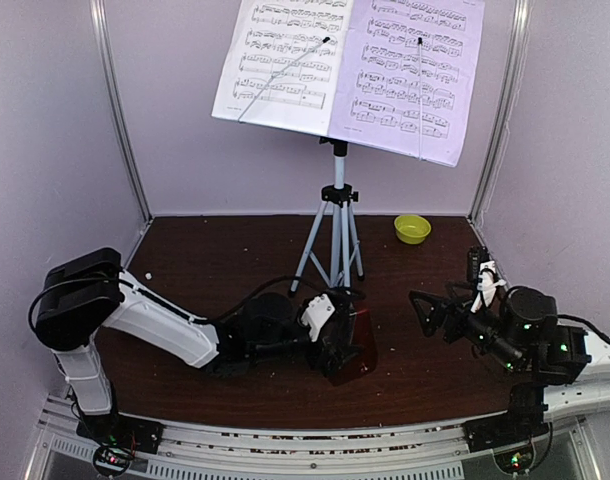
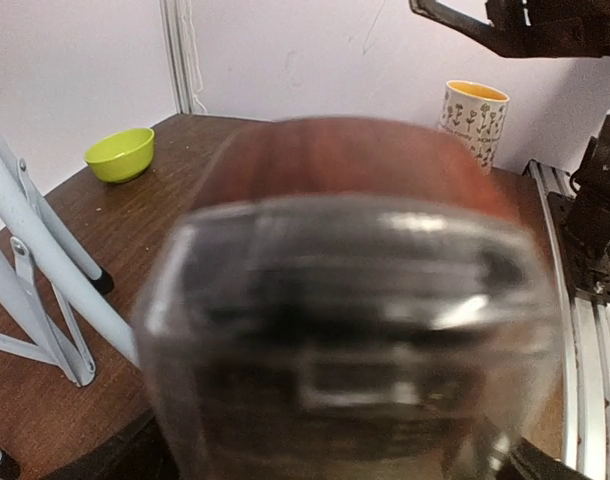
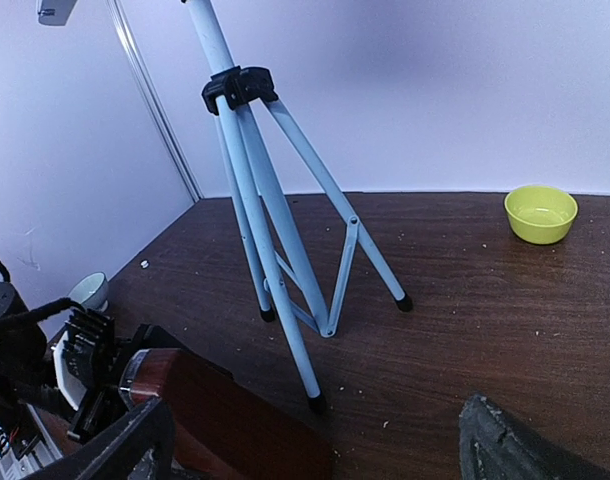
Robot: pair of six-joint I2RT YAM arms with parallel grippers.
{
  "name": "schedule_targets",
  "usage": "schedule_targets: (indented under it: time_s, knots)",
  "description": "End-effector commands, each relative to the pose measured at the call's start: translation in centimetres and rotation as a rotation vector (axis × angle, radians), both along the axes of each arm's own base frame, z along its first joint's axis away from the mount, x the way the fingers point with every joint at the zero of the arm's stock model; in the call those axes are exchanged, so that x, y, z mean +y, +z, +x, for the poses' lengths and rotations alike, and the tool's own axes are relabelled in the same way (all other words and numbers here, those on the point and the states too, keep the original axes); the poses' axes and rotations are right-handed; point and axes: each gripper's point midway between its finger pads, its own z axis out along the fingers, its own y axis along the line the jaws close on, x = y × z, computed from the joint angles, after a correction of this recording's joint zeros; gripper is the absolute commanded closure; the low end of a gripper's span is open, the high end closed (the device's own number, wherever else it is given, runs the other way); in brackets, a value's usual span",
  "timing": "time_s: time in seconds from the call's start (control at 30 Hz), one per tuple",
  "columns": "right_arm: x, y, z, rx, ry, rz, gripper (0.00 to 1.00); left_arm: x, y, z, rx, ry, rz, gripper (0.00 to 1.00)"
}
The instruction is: Set up the instrument practice props
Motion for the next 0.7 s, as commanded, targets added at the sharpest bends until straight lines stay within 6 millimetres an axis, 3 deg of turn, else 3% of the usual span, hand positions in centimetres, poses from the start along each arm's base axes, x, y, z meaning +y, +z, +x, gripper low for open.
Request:
schedule_targets:
  time_s: [0.0,0.3,0.43,0.53,0.67]
  knots:
    - [-1.1,-0.4,0.3,0.008,-0.043,0.016,0.00,-1.4,2.3,1.0,-0.009,-0.038,-0.117,0.04]
    - [-1.1,-1.1,0.4,0.019,-0.047,0.002,0.00,-2.8,2.7,1.4,-0.039,-0.059,-0.139,0.08]
    - [-1.2,-1.2,0.5,0.019,-0.051,-0.012,0.00,-2.4,3.5,1.3,-0.044,-0.050,-0.140,0.26]
    - [-1.2,-1.5,0.5,0.020,-0.053,-0.019,0.00,-0.9,5.4,1.3,-0.066,0.003,-0.148,0.41]
    - [-0.5,-1.8,0.3,0.002,-0.016,-0.018,0.02,0.9,8.9,0.5,-0.114,0.062,-0.124,0.49]
